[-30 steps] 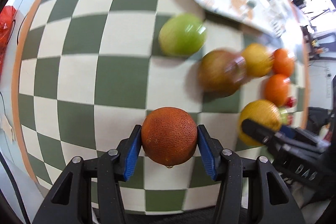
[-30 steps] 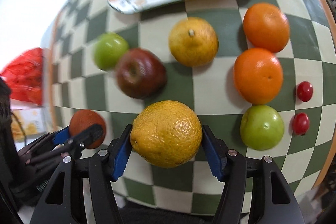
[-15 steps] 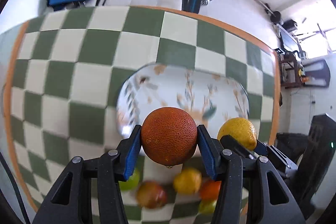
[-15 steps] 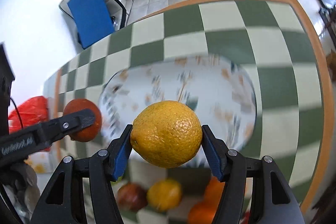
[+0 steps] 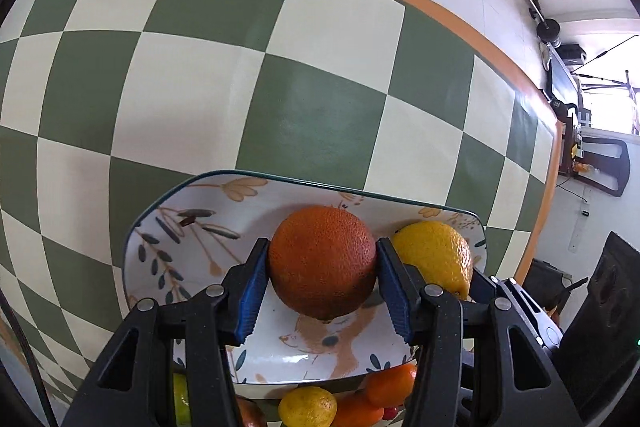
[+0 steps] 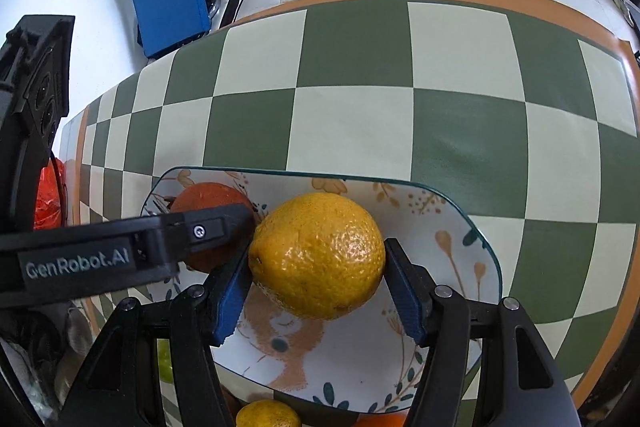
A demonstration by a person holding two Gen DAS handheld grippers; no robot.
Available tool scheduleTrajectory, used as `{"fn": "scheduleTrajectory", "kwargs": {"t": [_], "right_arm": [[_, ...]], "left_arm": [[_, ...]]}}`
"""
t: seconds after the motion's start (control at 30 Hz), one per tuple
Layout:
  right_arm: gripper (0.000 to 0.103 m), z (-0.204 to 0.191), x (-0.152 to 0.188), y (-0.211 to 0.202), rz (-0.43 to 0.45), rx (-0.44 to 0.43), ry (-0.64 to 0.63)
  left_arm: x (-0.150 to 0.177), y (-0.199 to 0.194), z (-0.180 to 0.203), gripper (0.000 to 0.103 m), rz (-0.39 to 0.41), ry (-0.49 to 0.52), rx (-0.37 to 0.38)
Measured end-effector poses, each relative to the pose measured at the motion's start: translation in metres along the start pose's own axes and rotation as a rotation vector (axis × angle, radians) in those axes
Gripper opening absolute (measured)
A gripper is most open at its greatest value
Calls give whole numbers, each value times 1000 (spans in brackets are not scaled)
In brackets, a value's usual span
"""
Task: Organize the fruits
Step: 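Carry both fruits onto the floral plate and open both tools to release them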
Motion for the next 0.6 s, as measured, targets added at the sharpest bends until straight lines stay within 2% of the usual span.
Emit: {"fn": "scheduleTrajectory", "kwargs": {"t": [0.13,0.2,0.37,0.43,0.5,0.53,0.6], "right_arm": [[68,-1,-1,-1,-12,-2,-12],[74,2,-1,-4,-9,-8,-9],[77,4,-1,-8,-10,-21,3],[79,6,3,-13,-3,-18,18],[87,5,6,-19,6,-16,31],[90,3,8,-22,11,-9,34],[95,1,16,-33,30,21,38]], "left_arm": [[-1,-3,1,51,-3,5,-21],[-1,-3,1,51,1,6,-36],[1,-4,3,52,29,33,-92],[2,-10,3,70,55,42,-119],[3,-19,2,82,88,46,-136],[4,-24,0,86,104,49,-149],[8,-37,-3,86,141,58,-182]]}}
Point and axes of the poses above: each gripper's, at about its wrist camera, not at the fingertips, and y roughly the way its jaws point, z to its right, x to its underside, the point moved 4 cm from there along y, roughly the way its jaws point, and after that the axes turned 6 degrees about -x, right-handed, at the moved point
